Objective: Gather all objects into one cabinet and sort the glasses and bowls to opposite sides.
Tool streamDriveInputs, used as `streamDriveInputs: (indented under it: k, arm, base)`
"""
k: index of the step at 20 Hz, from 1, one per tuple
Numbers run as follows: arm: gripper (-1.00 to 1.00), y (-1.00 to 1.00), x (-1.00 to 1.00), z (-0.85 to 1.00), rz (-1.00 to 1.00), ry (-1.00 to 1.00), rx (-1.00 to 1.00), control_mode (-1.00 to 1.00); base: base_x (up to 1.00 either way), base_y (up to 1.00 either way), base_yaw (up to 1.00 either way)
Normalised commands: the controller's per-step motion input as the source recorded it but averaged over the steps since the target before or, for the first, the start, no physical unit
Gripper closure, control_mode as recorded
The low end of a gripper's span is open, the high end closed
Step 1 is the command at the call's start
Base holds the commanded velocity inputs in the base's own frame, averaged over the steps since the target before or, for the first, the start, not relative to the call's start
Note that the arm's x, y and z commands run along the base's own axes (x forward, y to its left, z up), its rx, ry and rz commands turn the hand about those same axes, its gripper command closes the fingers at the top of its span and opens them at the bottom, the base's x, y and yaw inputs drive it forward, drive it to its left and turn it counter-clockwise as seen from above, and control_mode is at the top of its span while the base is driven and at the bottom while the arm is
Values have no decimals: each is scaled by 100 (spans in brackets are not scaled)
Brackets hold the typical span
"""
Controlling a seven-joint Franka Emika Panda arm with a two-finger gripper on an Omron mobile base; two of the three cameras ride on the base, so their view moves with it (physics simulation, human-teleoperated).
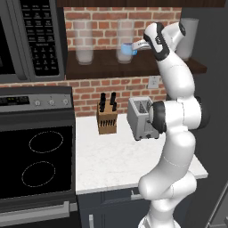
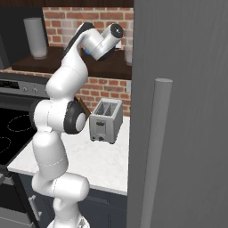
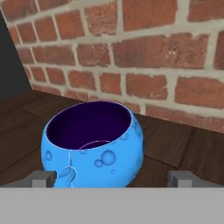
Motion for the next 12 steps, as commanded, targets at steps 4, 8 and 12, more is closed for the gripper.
streamDriveInputs:
  k: [4, 8, 12]
  arm:
    - [100, 0, 3, -4, 0, 0, 0, -100]
    - [100, 0, 0, -1, 0, 0, 0, -100]
    - [100, 0, 0, 0, 0, 0, 0, -100]
  base:
    - [0, 0, 0]
    - [0, 0, 0]
    - [0, 0, 0]
